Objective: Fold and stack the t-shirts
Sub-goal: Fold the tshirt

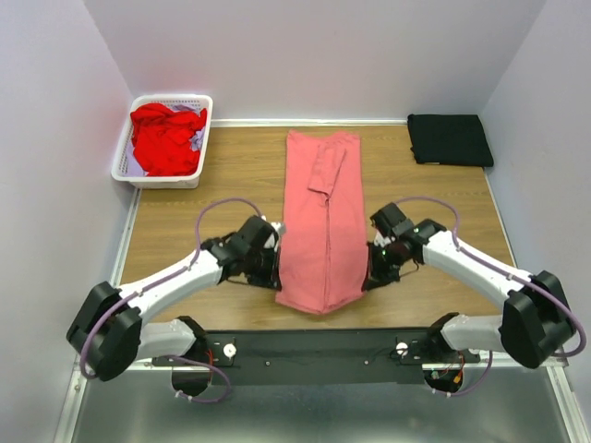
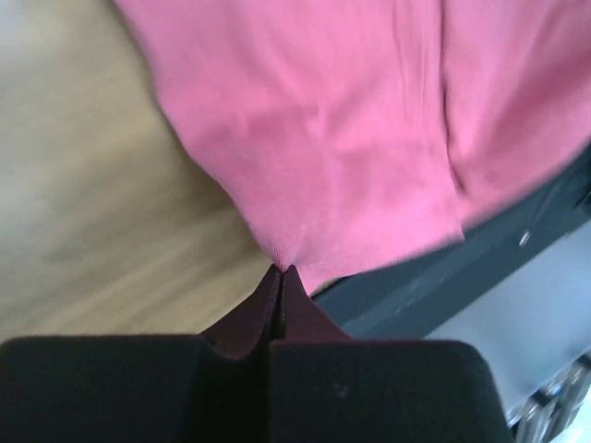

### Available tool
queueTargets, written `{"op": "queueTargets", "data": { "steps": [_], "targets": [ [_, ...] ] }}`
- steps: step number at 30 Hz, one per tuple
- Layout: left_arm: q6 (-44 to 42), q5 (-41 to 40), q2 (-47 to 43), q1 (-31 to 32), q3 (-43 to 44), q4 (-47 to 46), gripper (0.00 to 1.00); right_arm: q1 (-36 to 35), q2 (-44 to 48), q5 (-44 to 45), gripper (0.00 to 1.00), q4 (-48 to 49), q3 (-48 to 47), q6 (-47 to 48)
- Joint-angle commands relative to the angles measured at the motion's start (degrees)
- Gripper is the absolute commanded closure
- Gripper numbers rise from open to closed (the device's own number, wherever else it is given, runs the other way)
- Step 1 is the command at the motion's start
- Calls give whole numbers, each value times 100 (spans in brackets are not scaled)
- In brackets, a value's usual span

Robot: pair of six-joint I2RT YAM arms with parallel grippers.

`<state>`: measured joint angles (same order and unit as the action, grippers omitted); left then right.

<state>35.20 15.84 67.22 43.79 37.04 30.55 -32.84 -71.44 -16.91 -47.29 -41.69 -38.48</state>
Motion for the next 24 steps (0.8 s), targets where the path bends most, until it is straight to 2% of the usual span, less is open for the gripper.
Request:
{"op": "queueTargets", "data": {
  "steps": [1,6,11,20,24],
  "targets": [
    [-626,-185,544,-729,828,-30,100,242,-544,802,100,-167,-1092,472],
    [-1138,-318,1222,-1320,1586,-434,100,673,-1240,1619,100,-9,-2017,938],
    [-1384,-528,1994,-1750,2157,-1058,100,1139,-1775,1664,100,580,-2413,1325],
    [-1551,-634,2945,-1865,2922,-1578,100,1262,-2357,1840,99,1134,-2818,1501],
    [-1560,-617,3086,-1874,3142,-1666,100,1289,-2532,1866,99,1195,-3055,1554]
  ]
}}
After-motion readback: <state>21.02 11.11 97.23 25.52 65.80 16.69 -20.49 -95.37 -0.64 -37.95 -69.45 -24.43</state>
